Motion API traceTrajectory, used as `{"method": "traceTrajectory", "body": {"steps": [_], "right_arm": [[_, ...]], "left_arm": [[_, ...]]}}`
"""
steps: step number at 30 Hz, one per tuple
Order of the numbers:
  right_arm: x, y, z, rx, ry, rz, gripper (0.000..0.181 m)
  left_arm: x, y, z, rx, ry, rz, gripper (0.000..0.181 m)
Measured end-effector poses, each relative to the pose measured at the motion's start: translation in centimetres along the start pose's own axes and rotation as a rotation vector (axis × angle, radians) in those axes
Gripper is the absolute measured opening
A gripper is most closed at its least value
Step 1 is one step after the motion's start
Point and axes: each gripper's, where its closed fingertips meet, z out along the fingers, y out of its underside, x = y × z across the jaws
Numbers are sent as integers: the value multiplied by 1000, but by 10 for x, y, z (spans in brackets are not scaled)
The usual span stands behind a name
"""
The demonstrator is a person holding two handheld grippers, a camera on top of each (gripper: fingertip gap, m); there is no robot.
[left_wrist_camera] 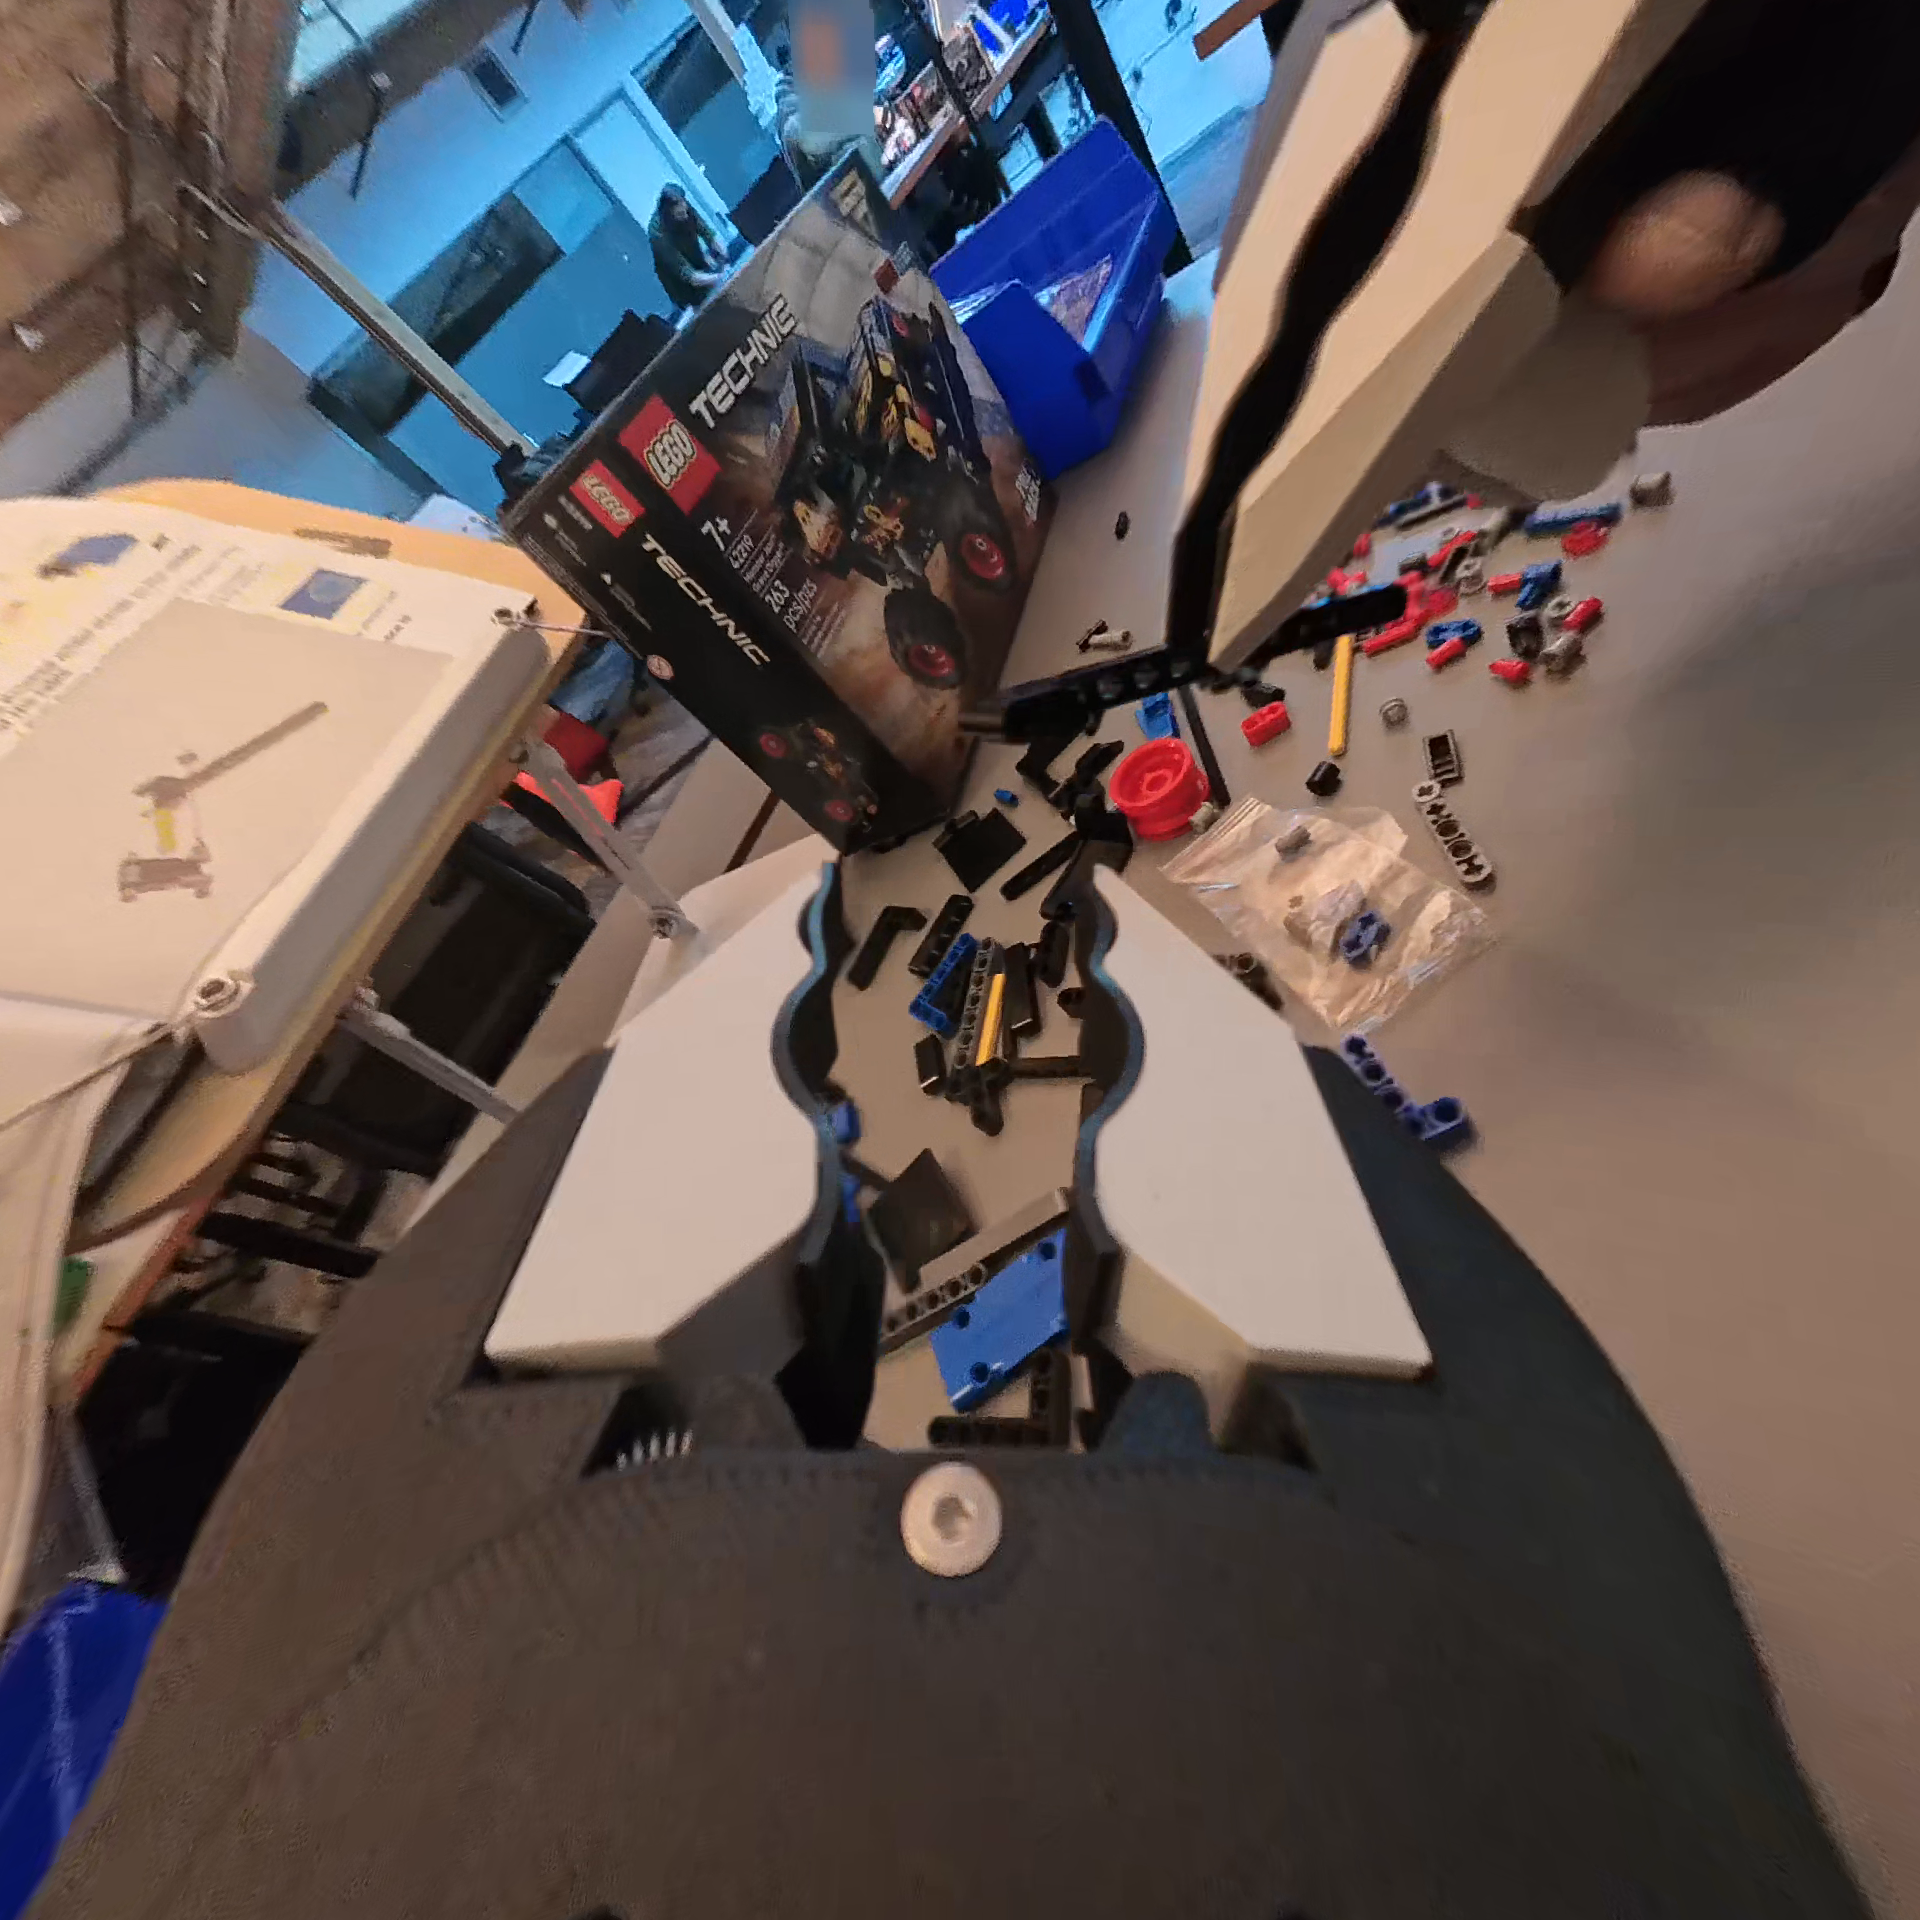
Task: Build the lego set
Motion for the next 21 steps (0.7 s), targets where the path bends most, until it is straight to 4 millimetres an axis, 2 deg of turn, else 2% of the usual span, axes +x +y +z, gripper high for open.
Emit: {"method": "traceTrajectory", "body": {"steps": [2, 13, 17, 21], "right_arm": [[-1, -2, 2, -2, 6, -9, 7], [-4, -7, 12, 36, -13, 66, 7], [-6, -3, 16, 22, -12, 62, 7], [-7, -3, 18, 12, 8, 35, 7]], "left_arm": [[0, -2, -1, 3, -24, 58, 42], [-6, -16, -6, 66, -93, 97, 38], [-3, -20, -6, 72, -104, 134, 31], [1, -19, -4, 63, -90, 154, 16]]}}
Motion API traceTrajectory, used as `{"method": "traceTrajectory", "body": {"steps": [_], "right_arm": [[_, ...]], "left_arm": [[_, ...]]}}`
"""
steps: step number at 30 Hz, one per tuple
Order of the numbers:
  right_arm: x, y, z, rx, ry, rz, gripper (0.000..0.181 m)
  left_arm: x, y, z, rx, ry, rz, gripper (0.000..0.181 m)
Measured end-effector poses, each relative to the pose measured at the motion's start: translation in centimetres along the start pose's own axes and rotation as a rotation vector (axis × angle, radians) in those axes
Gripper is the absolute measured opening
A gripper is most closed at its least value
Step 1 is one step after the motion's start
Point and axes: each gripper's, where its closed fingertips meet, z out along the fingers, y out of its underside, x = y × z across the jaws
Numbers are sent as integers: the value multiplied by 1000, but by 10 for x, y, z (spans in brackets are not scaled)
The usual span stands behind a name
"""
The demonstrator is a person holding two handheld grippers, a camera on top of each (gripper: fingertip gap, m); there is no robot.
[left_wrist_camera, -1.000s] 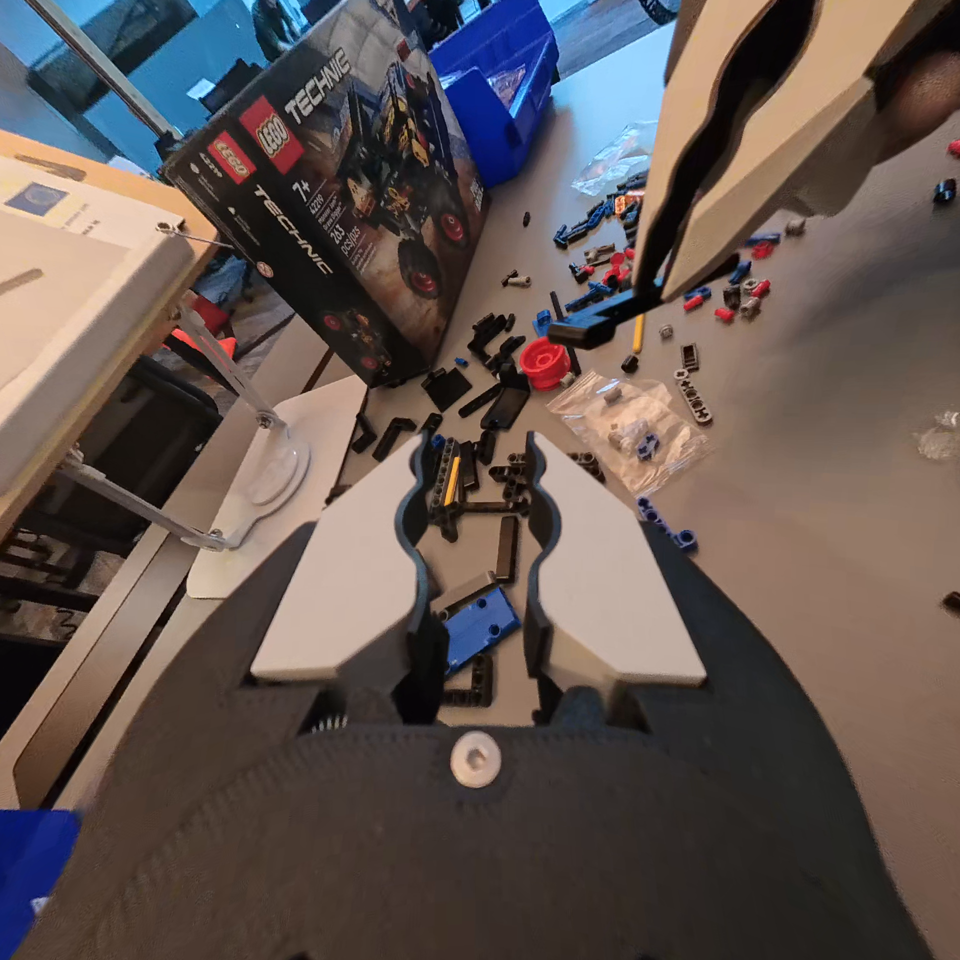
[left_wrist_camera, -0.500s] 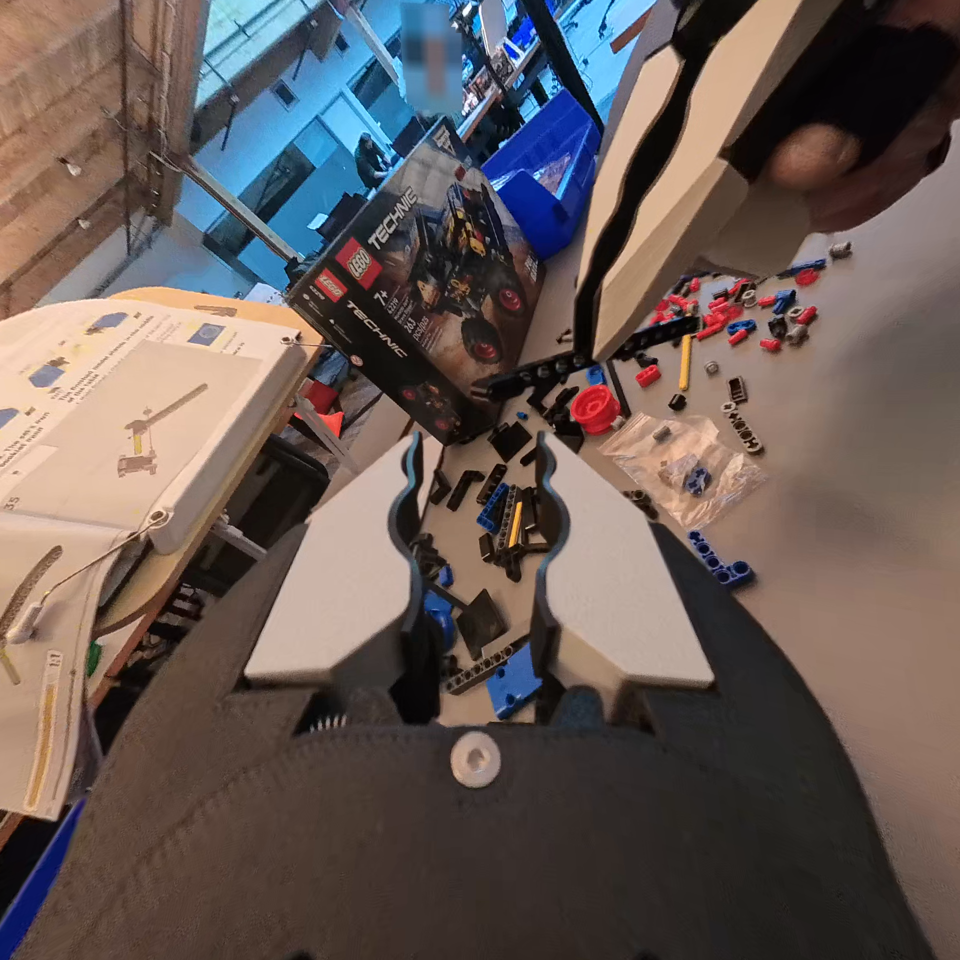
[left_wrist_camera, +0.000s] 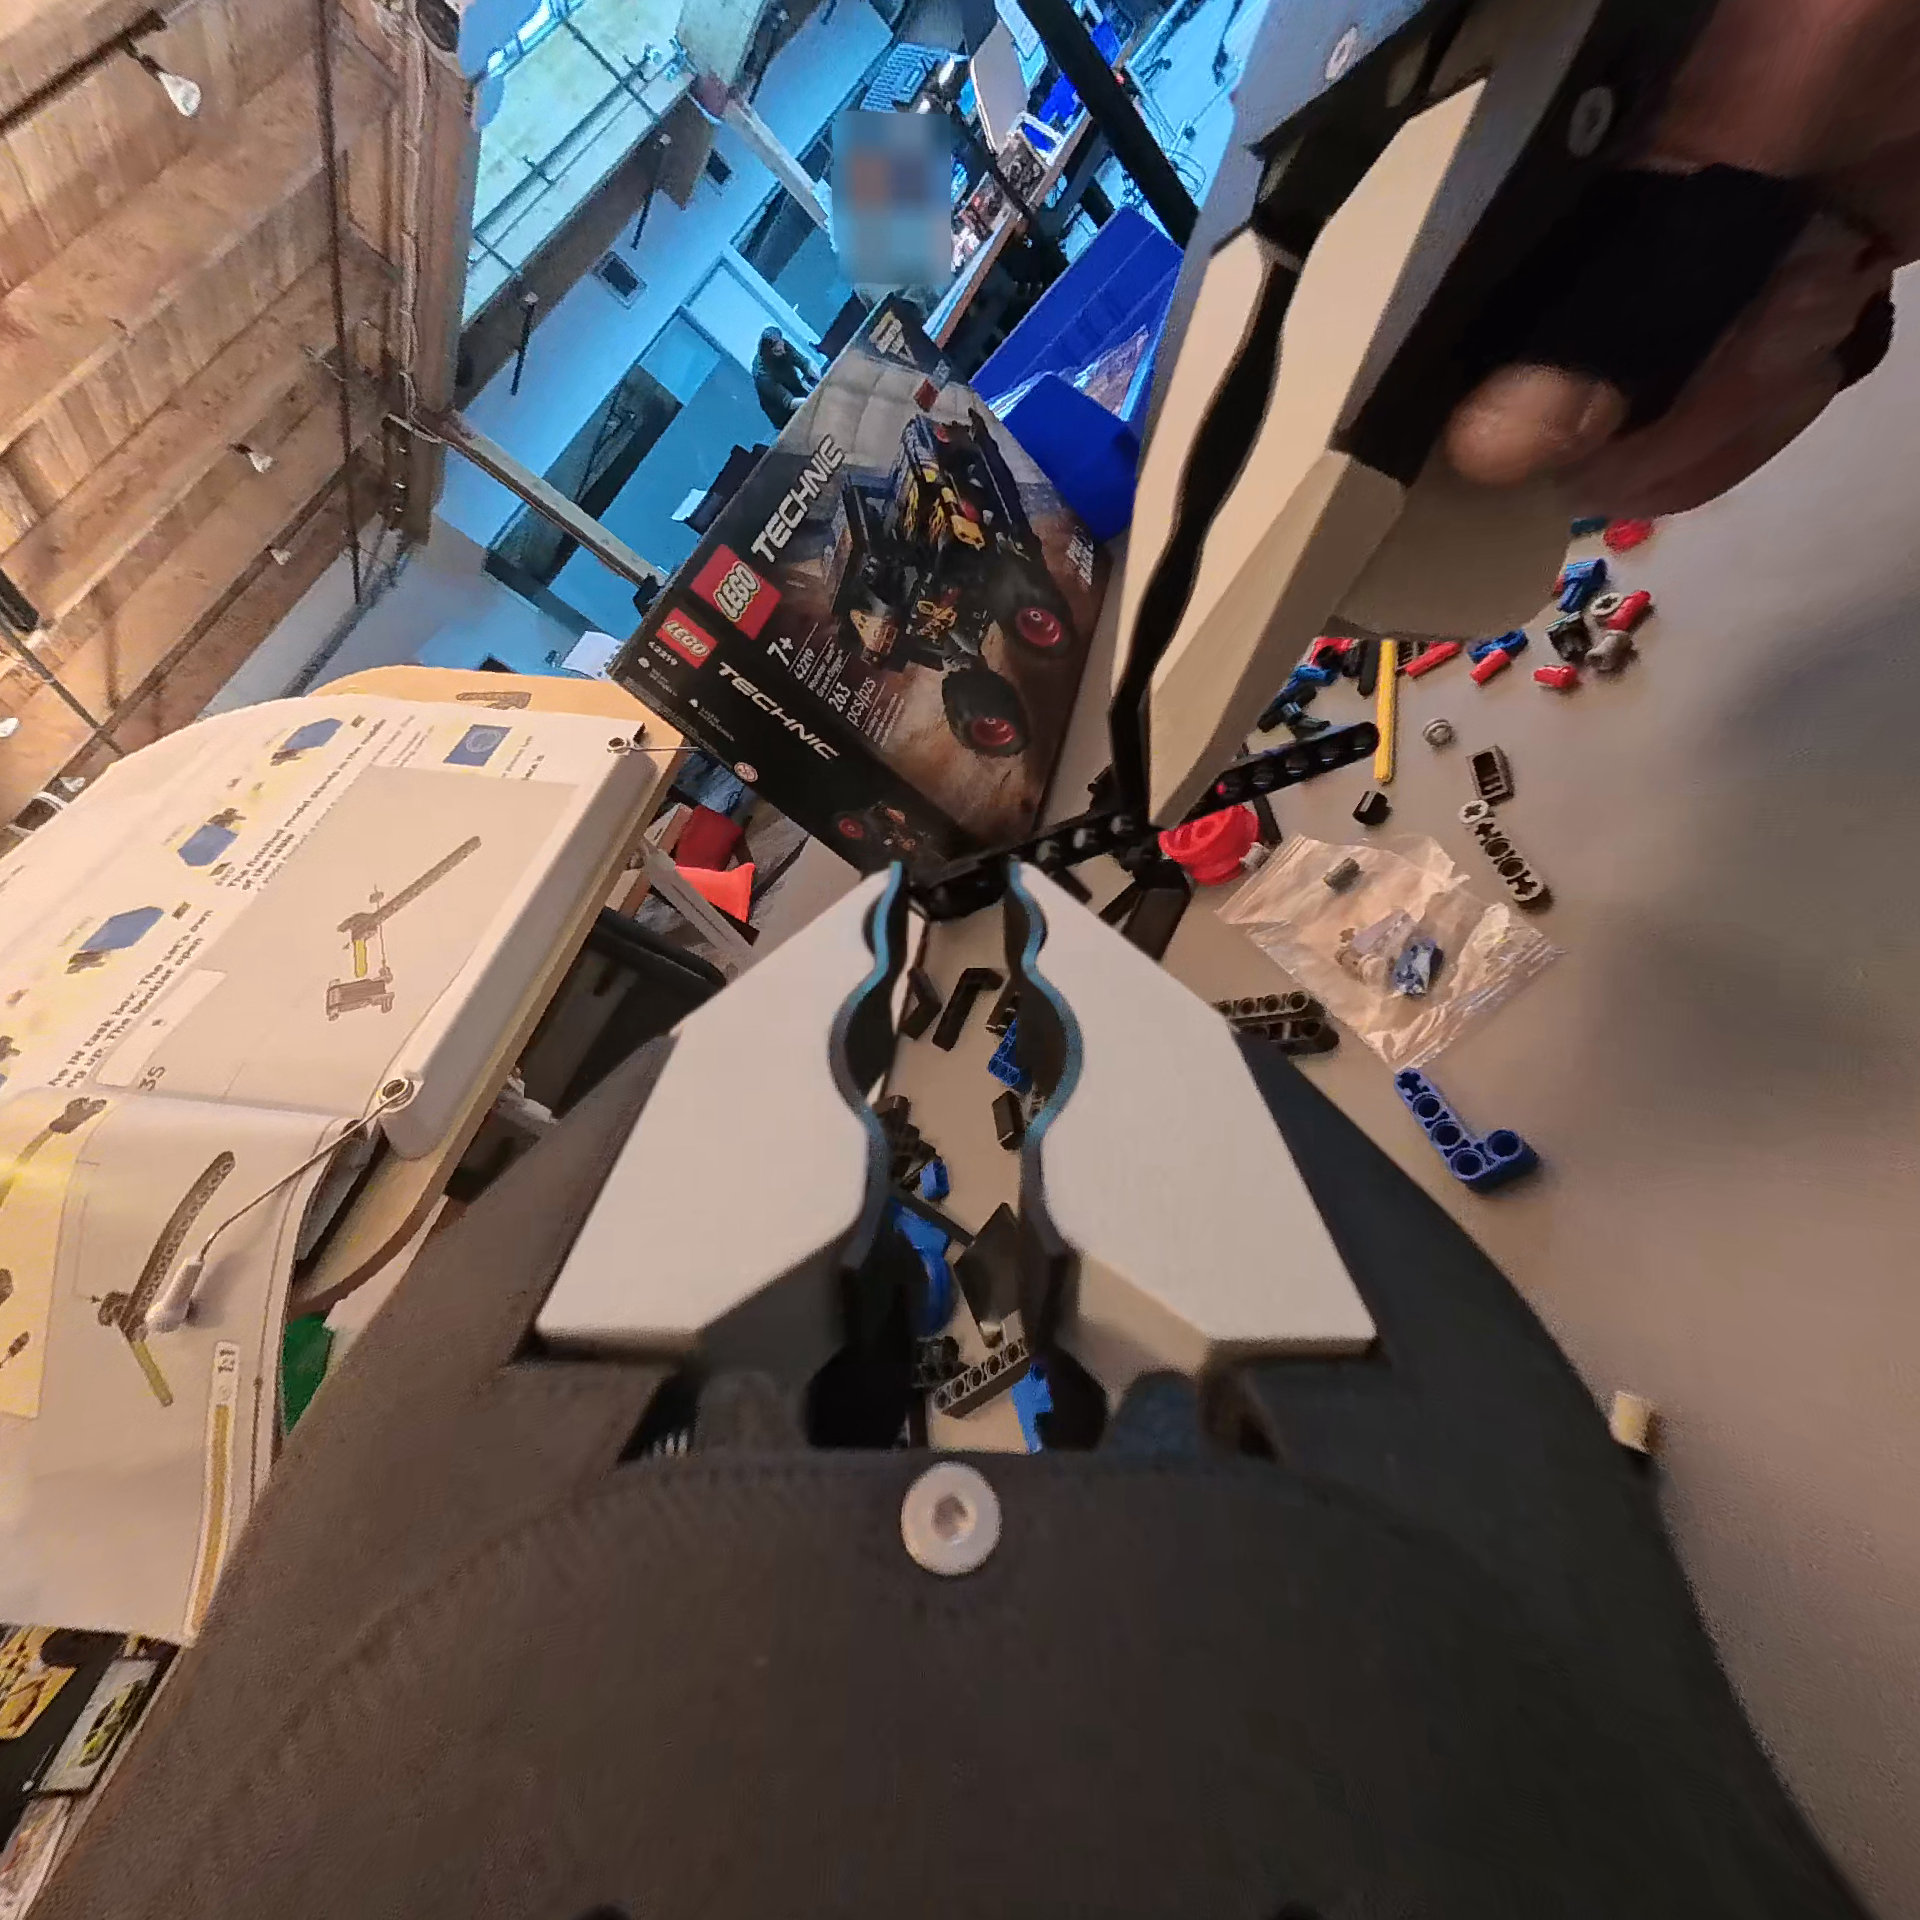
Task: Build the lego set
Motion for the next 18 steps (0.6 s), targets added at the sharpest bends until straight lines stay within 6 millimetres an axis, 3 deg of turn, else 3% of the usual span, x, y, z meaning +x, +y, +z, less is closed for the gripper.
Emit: {"method": "traceTrajectory", "body": {"steps": [9, 13, 18], "right_arm": [[0, -5, 0, 38, 2, 18, 7], [-5, -6, -2, 59, -52, 56, 23], [-12, -7, -1, 66, -84, 52, 11]], "left_arm": [[-4, -1, 0, -4, -32, 5, 15], [-7, -6, -3, 22, -46, 3, 14], [-10, -11, -6, 46, -62, -3, 14]]}}
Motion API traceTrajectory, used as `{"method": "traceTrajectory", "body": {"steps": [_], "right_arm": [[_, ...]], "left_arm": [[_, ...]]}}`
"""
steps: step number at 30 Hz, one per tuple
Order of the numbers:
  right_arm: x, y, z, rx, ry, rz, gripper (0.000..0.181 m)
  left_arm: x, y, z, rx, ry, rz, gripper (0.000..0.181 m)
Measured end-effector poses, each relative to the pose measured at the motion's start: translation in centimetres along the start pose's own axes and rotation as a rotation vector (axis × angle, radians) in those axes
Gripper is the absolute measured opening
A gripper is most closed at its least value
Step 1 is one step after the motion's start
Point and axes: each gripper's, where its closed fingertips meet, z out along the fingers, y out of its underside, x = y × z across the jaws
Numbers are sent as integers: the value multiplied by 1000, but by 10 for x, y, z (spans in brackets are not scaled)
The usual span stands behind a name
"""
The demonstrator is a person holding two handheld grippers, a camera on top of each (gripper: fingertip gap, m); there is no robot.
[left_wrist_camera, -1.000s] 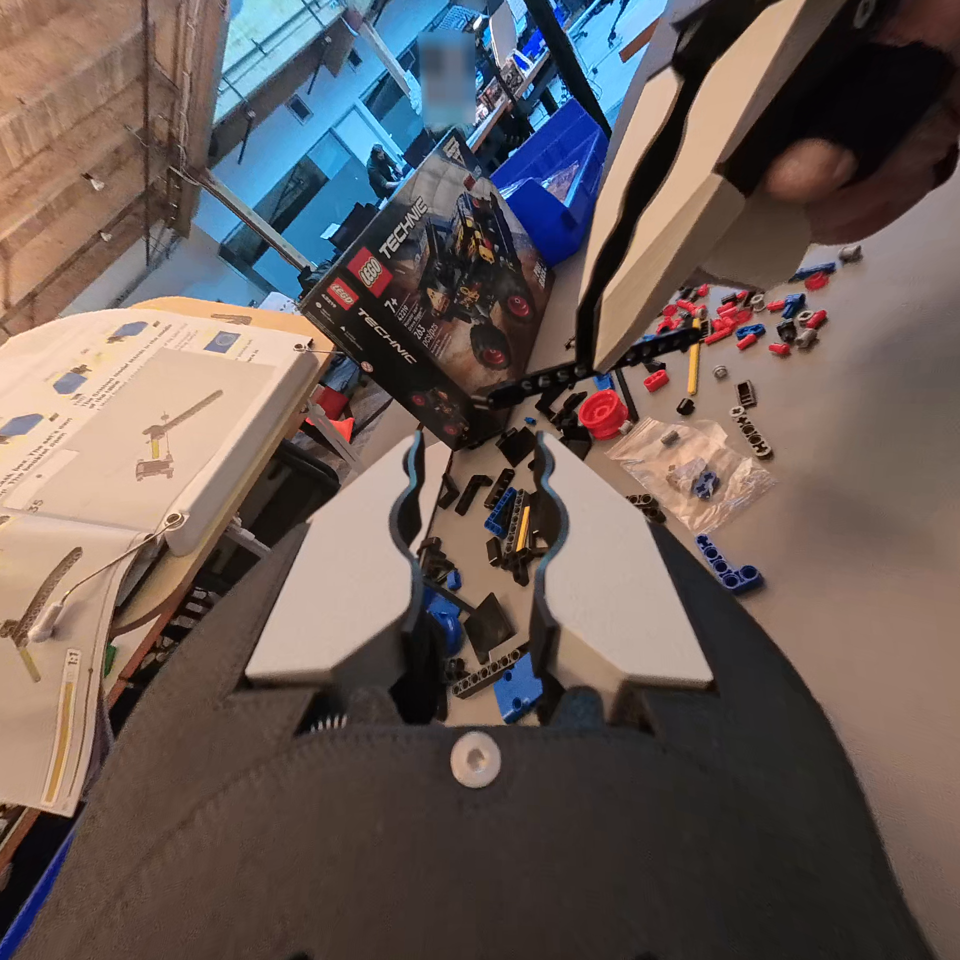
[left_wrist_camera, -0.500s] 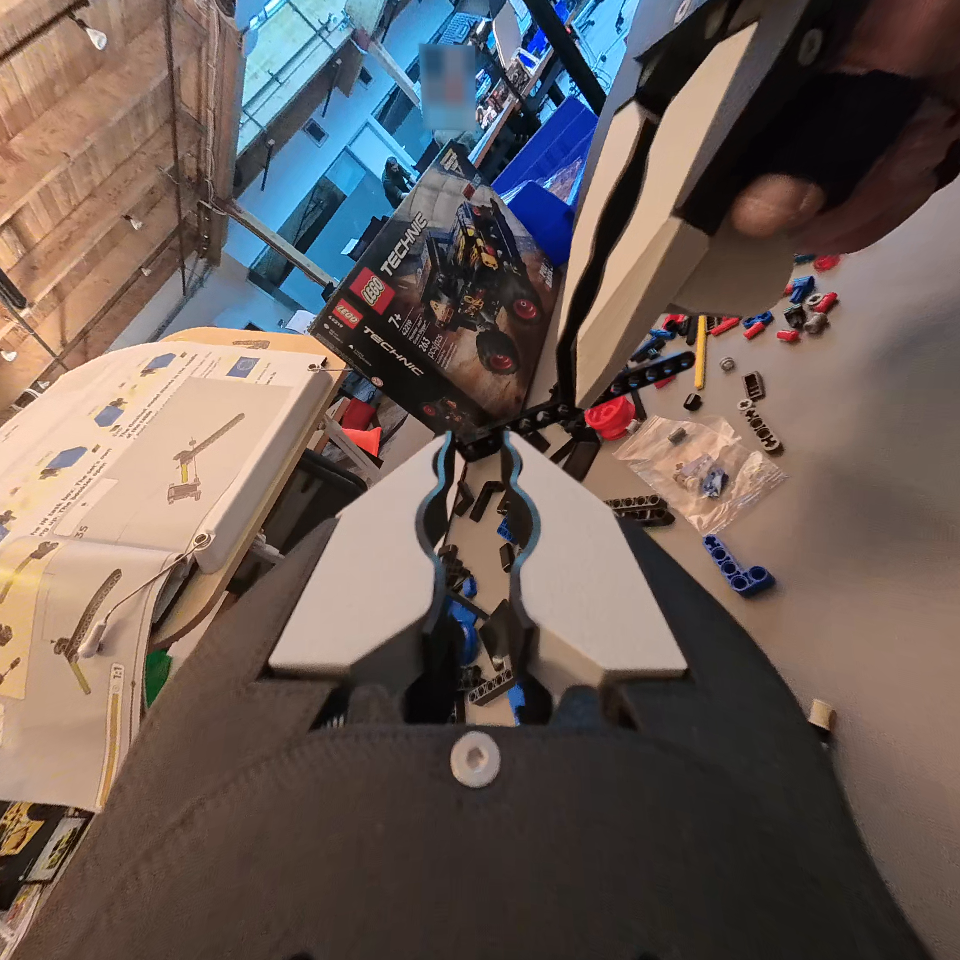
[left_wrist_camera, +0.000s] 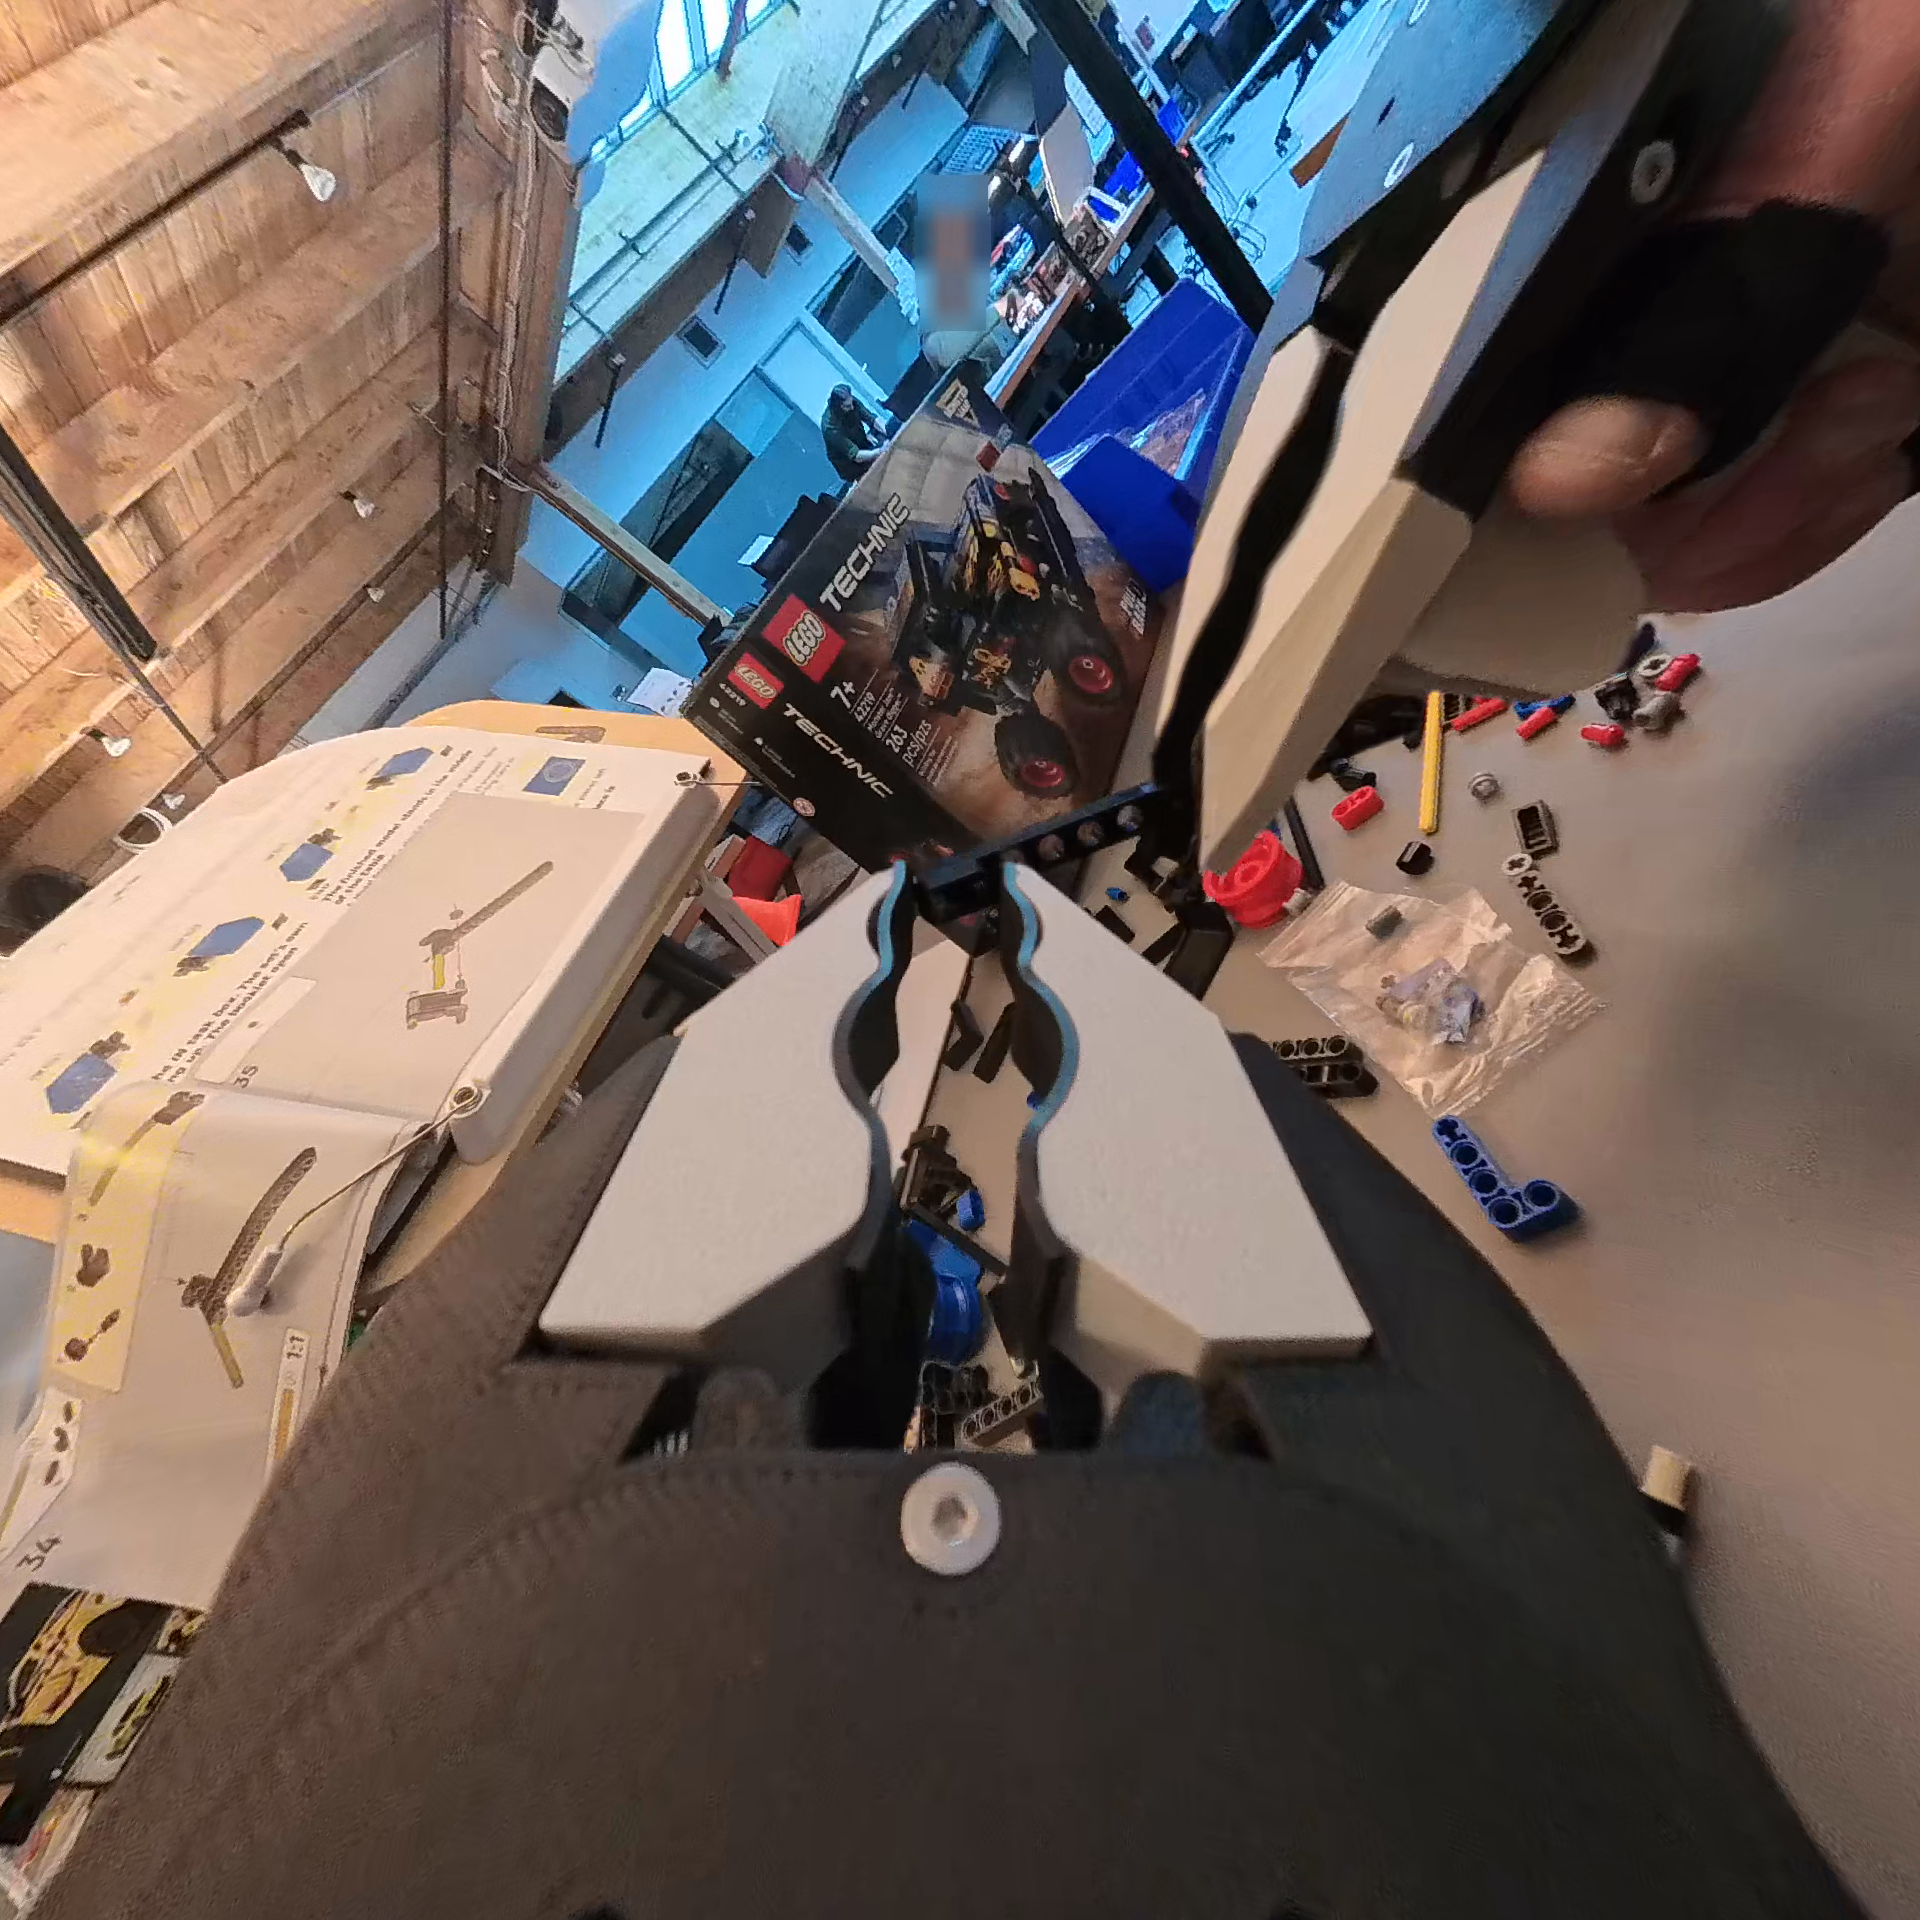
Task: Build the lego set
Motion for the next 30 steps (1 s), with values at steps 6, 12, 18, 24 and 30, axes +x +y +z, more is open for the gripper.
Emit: {"method": "traceTrajectory", "body": {"steps": [6, 12, 18, 24, 30], "right_arm": [[6, -3, -2, 5, 59, -39, 7], [7, -2, -3, -11, 78, -73, 7], [0, 1, -8, -15, -6, -26, 7], [-9, 13, -18, -79, -97, 5, 7], [-11, 26, -30, -138, -144, 13, 6]], "left_arm": [[-1, 3, 1, 0, 13, -32, 15], [3, 8, 3, -14, 43, -55, 26], [9, 2, 1, 18, 67, -16, 23], [22, -4, 0, 41, 110, 49, 15], [34, -10, -1, 51, 144, 108, 25]]}}
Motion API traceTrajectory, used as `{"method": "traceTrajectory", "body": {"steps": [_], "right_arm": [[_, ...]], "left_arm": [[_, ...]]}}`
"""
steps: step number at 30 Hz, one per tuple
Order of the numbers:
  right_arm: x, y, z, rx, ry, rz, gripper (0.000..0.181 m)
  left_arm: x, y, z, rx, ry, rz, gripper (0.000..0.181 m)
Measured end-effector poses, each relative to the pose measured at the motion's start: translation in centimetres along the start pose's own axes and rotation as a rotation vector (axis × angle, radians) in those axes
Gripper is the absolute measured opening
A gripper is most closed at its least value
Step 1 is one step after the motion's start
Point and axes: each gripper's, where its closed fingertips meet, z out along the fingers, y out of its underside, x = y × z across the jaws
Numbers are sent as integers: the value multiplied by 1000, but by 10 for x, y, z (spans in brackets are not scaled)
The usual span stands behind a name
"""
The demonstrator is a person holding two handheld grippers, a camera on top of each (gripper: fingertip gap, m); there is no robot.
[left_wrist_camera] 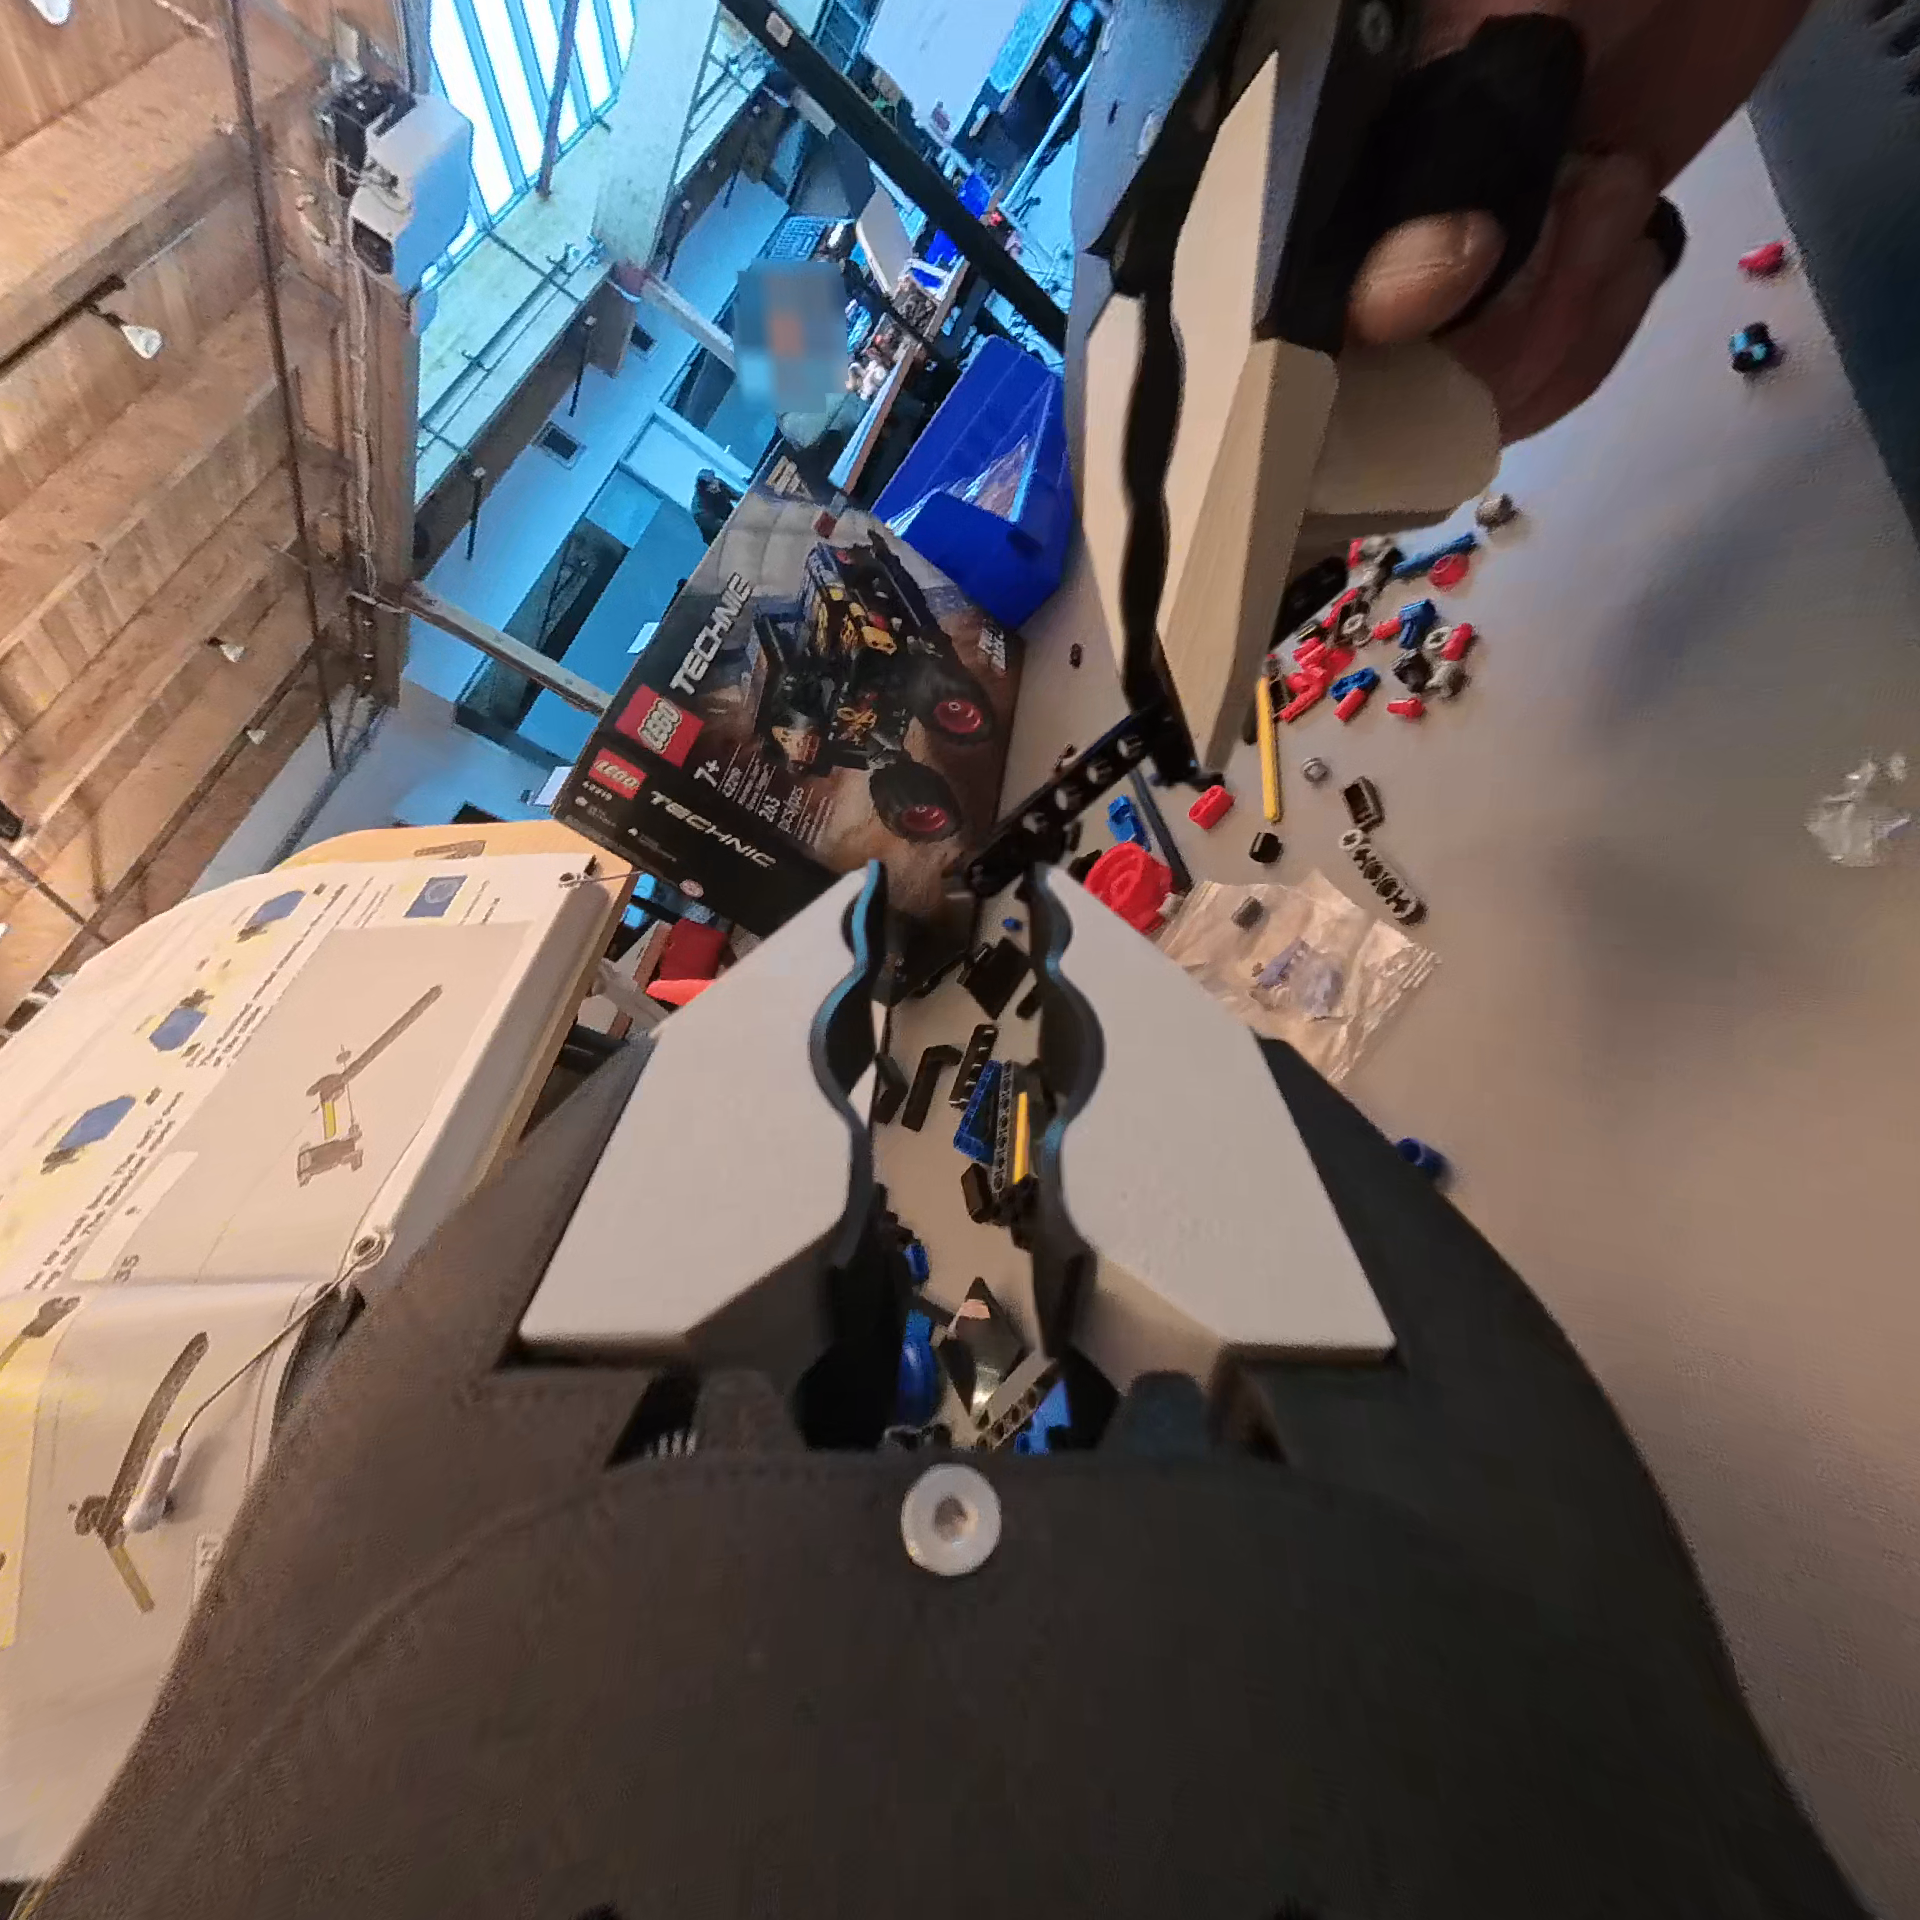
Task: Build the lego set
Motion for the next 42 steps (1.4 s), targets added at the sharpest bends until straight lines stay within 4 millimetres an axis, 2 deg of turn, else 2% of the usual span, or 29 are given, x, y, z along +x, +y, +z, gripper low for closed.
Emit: {"method": "traceTrajectory", "body": {"steps": [6, 11, 13, 15, 17, 18, 22, 30, 37, 42], "right_arm": [[-10, 15, -6, -90, -80, -5, 7], [-8, 19, -9, -100, -75, -2, 8], [0, 16, -10, -79, -11, -25, 19], [14, 16, -12, -109, 131, -120, 28], [17, 16, -13, -164, 226, -255, 28], [16, 10, -13, -151, 264, -323, 25], [22, 5, -13, -189, 383, -472, 12], [9, 13, -11, -197, 281, -455, 8], [3, 18, -12, -216, 258, -456, 6], [-1, 22, -14, -200, 221, -393, 8]], "left_arm": [[22, -9, -1, 33, 95, 51, 13], [30, -5, 1, 11, 142, 15, 9], [29, -3, 3, -3, 144, -10, 6], [26, 2, 4, -30, 137, -31, 6], [23, 4, 5, -38, 138, -79, 6], [23, 5, 5, -37, 145, -98, 6], [25, 5, 5, -31, 170, -136, 5], [38, 5, 0, -3, 296, -225, 6], [45, 6, 1, -7, 320, -209, 8], [50, 4, 0, 1, 348, -214, 6]]}}
